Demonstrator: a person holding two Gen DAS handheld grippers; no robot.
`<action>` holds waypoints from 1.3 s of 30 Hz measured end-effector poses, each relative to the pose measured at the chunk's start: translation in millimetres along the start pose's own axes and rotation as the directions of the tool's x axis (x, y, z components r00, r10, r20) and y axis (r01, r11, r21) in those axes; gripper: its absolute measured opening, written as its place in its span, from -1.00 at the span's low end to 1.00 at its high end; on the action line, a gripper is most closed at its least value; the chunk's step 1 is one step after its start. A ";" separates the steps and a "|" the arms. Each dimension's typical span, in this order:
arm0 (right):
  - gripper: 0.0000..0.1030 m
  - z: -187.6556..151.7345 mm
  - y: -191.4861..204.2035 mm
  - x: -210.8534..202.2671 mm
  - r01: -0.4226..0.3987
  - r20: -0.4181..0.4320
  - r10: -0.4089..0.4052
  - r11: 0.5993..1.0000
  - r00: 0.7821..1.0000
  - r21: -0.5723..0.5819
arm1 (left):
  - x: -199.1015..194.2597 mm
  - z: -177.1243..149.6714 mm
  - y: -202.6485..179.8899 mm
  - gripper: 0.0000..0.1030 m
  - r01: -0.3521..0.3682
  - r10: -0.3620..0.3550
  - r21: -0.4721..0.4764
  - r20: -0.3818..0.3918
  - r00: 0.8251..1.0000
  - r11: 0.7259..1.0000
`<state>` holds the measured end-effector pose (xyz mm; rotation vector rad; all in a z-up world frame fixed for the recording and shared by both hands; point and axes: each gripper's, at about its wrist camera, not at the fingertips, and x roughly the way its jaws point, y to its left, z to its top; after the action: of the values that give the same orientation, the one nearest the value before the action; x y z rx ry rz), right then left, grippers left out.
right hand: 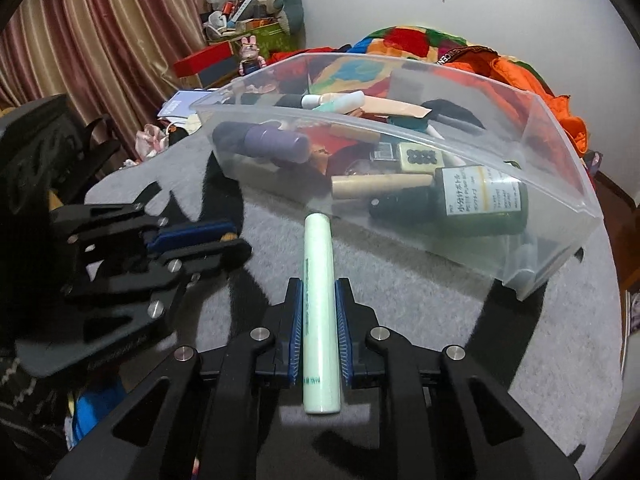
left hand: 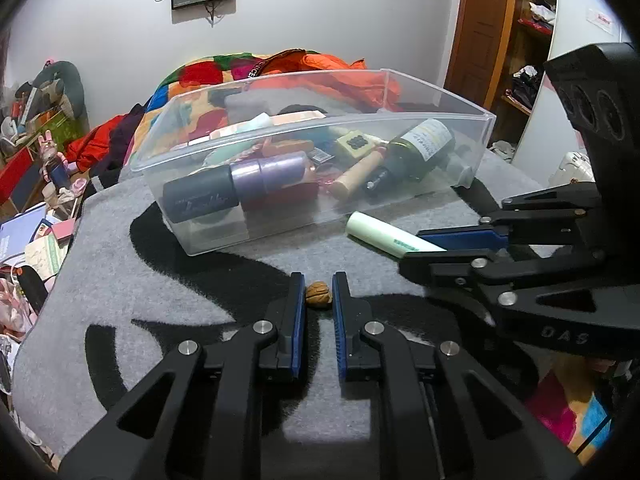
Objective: Organize objects
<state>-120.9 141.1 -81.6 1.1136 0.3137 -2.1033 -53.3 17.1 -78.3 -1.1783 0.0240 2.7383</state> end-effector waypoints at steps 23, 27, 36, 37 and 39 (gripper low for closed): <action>-0.72 23.1 -4.9 -73.4 0.005 0.254 -0.042 0.989 0.966 0.146 | -52.2 42.9 -5.1 -0.76 0.038 -0.031 -0.038 0.173 0.985 0.999; -0.72 37.7 -15.7 -78.5 0.020 0.282 -0.069 0.985 0.957 0.174 | -51.9 56.1 0.9 -0.76 0.028 -0.019 -0.045 0.194 0.981 0.999; -0.72 67.8 -38.4 -71.7 -0.005 0.309 -0.070 0.972 0.949 0.236 | -40.6 84.0 25.3 -0.76 0.047 -0.024 -0.108 0.208 0.978 0.993; -0.72 70.4 -39.6 -71.5 -0.009 0.313 -0.069 0.971 0.947 0.240 | -38.9 86.9 28.1 -0.76 0.047 -0.022 -0.116 0.209 0.978 0.992; -0.72 74.6 -41.3 -71.4 -0.012 0.323 -0.071 0.969 0.944 0.247 | -35.7 91.6 31.5 -0.76 0.041 -0.015 -0.124 0.208 0.978 0.991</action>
<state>-169.8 166.8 15.0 0.8710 -0.0946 -2.3562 -99.9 -11.9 9.1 -0.9069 -0.1938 2.8584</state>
